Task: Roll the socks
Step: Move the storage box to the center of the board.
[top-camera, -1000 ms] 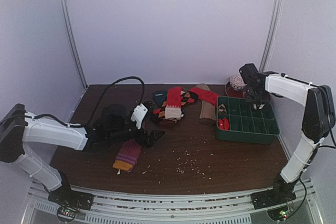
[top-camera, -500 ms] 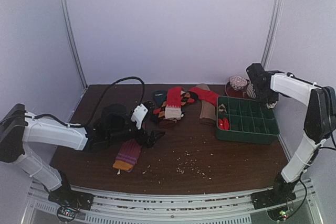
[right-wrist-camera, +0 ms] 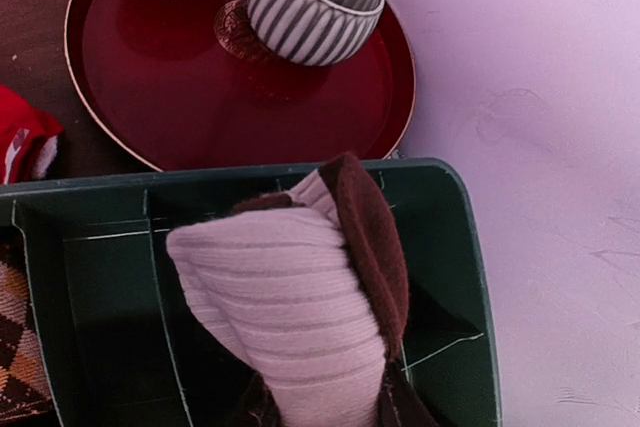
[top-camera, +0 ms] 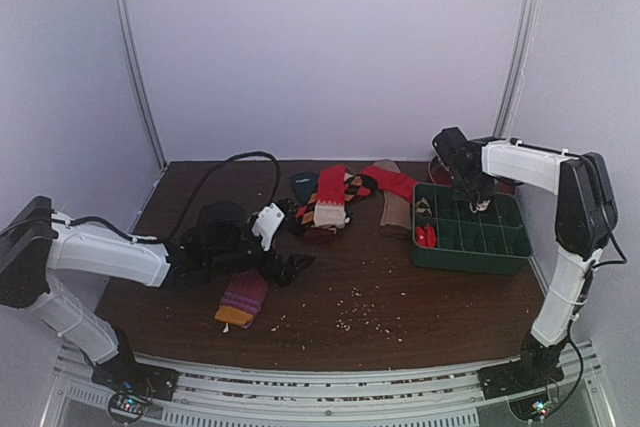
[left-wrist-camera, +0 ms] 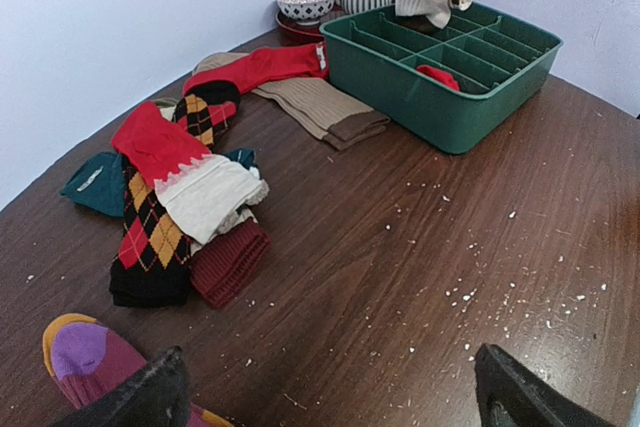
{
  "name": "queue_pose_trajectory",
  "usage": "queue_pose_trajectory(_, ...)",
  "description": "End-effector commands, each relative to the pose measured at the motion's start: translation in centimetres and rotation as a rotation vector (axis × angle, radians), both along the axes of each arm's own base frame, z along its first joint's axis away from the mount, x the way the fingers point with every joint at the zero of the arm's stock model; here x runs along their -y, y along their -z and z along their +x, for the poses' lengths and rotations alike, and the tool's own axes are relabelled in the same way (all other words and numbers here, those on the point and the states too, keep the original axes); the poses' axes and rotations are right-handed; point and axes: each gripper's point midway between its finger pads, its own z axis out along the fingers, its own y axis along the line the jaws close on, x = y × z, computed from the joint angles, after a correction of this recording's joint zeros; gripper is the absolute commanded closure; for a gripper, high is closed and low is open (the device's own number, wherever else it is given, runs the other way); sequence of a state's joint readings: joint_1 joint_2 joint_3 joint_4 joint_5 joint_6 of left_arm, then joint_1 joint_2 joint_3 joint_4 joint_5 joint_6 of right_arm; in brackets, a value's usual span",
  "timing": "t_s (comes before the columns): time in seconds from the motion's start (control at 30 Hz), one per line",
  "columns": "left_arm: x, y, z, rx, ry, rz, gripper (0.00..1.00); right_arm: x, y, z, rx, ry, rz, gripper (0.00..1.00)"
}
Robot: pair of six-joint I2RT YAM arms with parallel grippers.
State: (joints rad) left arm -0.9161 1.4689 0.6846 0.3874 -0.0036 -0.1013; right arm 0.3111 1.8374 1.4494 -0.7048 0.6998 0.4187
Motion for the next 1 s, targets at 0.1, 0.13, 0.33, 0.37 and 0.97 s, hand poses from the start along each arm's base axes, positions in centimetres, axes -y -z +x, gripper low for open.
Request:
queue_pose_trajectory(0.1, 0.0, -0.3, -0.1, 0.011, 0.013, -0.009, 0.02, -0.7, 1.8, 0.0, -0.041, -0.002, 0.005, 1.00)
queue_pose_trajectory(0.13, 0.0, -0.2, -0.1, 0.009, 0.013, -0.008, 0.02, -0.9, 2.0, 0.0, -0.045, -0.009, 0.006, 1.00)
queue_pose_trajectory(0.33, 0.0, -0.2, -0.1, 0.006, 0.013, -0.010, 0.02, -2.7, 3.0, 0.5, -0.079, -0.056, 0.008, 1.00)
queue_pose_trajectory(0.37, 0.0, -0.2, -0.1, 0.005, 0.012, -0.011, 0.02, -3.1, 3.3, 0.6, -0.091, -0.064, 0.007, 1.00)
queue_pose_trajectory(0.97, -0.1, 0.3, -0.2, -0.004, 0.013, -0.006, 0.02, -6.5, 4.1, 1.4, -0.094, -0.125, 0.144, 1.00)
